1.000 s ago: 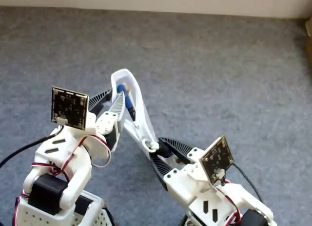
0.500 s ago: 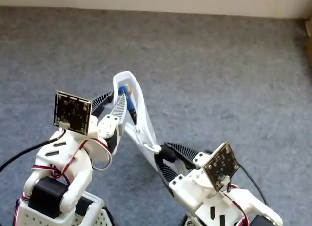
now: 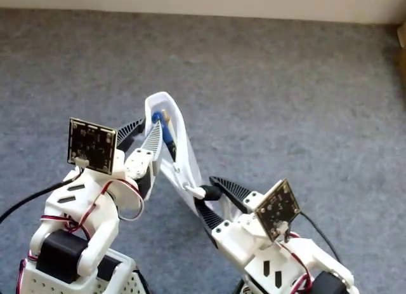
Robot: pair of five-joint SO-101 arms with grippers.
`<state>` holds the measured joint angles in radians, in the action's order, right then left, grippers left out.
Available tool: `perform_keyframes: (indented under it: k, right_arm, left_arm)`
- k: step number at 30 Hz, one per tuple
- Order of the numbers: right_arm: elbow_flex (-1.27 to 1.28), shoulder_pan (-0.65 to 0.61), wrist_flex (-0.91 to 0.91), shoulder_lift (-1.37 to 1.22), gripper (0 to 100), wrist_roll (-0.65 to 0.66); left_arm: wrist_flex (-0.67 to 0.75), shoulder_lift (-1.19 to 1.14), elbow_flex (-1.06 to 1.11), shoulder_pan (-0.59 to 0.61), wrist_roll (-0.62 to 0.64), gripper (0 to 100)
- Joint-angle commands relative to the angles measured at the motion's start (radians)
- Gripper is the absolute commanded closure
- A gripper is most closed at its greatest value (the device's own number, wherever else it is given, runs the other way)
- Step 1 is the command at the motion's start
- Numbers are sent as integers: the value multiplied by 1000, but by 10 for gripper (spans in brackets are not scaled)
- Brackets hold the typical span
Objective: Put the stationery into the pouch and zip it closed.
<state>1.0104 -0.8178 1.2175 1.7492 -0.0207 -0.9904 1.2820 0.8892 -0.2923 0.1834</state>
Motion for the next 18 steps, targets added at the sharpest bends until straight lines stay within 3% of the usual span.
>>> perform_keyframes:
  k: [1, 4, 18]
  right_arm:
    - [1, 15, -39, 1, 924, 15]
    - [-2, 18, -35, 2, 998, 15]
    - [-51, 13, 54, 88, 994, 241]
  left_arm:
    - [-6, -12, 38, -13, -14, 912]
    - [-8, -13, 39, -13, -14, 912]
    - [-9, -18, 41, -15, -81, 910]
